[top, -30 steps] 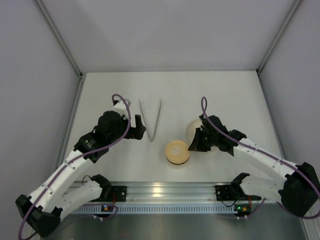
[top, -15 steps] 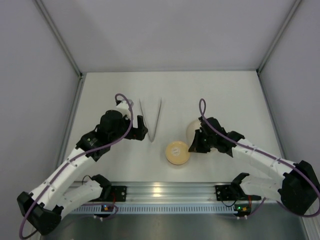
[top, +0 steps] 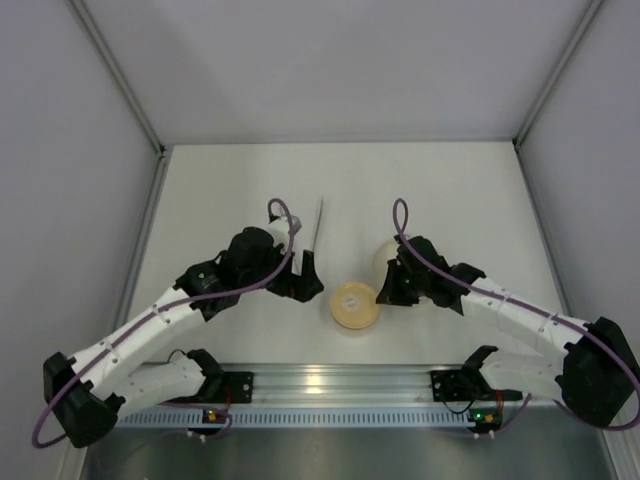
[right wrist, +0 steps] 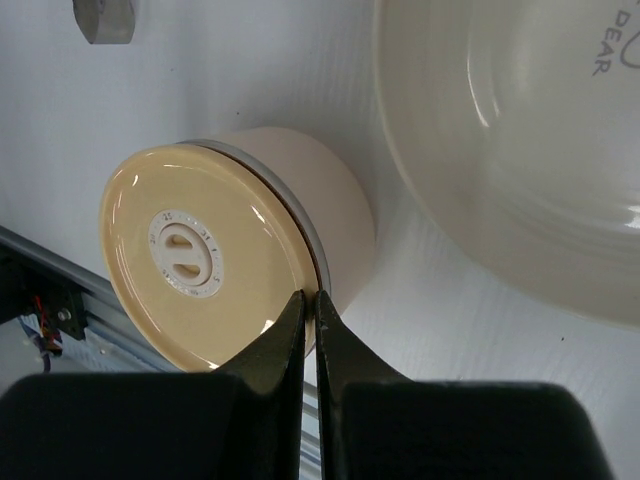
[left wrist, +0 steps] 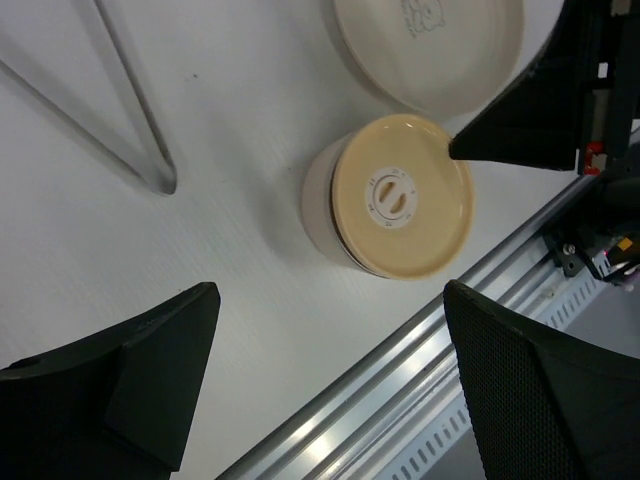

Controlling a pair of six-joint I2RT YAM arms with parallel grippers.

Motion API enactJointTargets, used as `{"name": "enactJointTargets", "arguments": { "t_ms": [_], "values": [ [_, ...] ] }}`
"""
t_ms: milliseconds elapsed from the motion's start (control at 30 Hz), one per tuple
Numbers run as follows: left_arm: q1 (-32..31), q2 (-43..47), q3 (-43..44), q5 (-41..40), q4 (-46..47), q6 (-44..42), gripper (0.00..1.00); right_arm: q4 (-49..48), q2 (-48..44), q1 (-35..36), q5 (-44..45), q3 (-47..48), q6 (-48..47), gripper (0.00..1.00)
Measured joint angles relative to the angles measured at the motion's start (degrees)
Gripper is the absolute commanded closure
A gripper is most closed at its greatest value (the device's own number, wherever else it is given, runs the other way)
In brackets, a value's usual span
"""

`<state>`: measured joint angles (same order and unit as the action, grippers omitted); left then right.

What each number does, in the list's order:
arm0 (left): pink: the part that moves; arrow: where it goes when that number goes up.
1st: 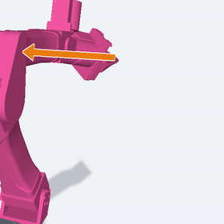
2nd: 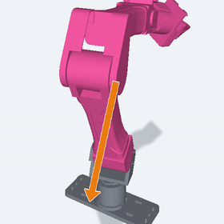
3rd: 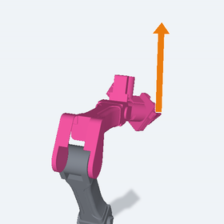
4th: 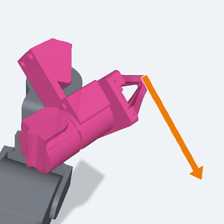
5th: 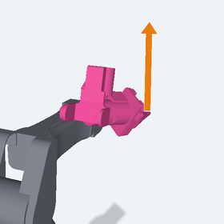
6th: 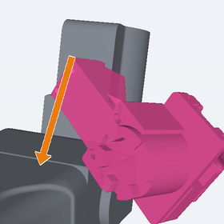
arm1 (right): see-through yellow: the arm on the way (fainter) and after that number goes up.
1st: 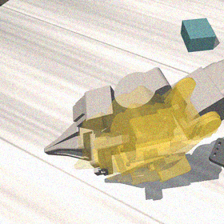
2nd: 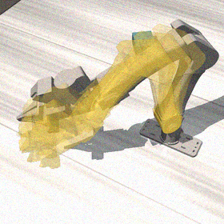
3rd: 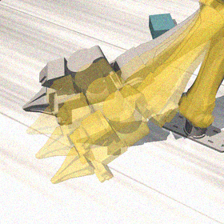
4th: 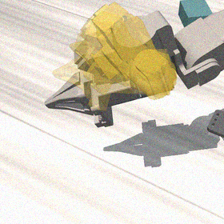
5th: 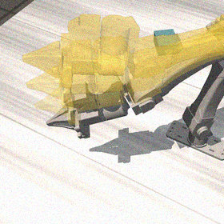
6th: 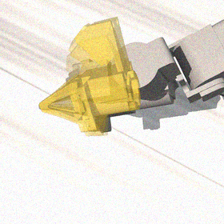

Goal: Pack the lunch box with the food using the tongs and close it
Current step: Close the box lid on the packing box.

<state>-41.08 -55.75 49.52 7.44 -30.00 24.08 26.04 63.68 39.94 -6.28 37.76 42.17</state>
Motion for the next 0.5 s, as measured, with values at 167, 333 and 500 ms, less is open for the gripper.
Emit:
{"name": "enactJointTargets", "arguments": {
  "t_ms": [167, 333, 500],
  "values": [
    [-10.10, -3.28, 0.55, -4.24, -0.15, 2.73, 0.04, -0.17, 0.68, 0.35, 0.66, -0.02, -0.04, 1.00],
    [-16.09, -7.76, 0.79, -10.51, -0.63, 6.38, 0.08, -0.22, 0.68, 0.46, 0.85, -0.02, -0.09, 1.00],
    [-17.03, -9.86, 0.35, -15.17, -0.68, 9.46, 0.11, -0.22, 0.68, 0.52, 0.96, -0.02, -0.09, 1.00]
  ]
}}
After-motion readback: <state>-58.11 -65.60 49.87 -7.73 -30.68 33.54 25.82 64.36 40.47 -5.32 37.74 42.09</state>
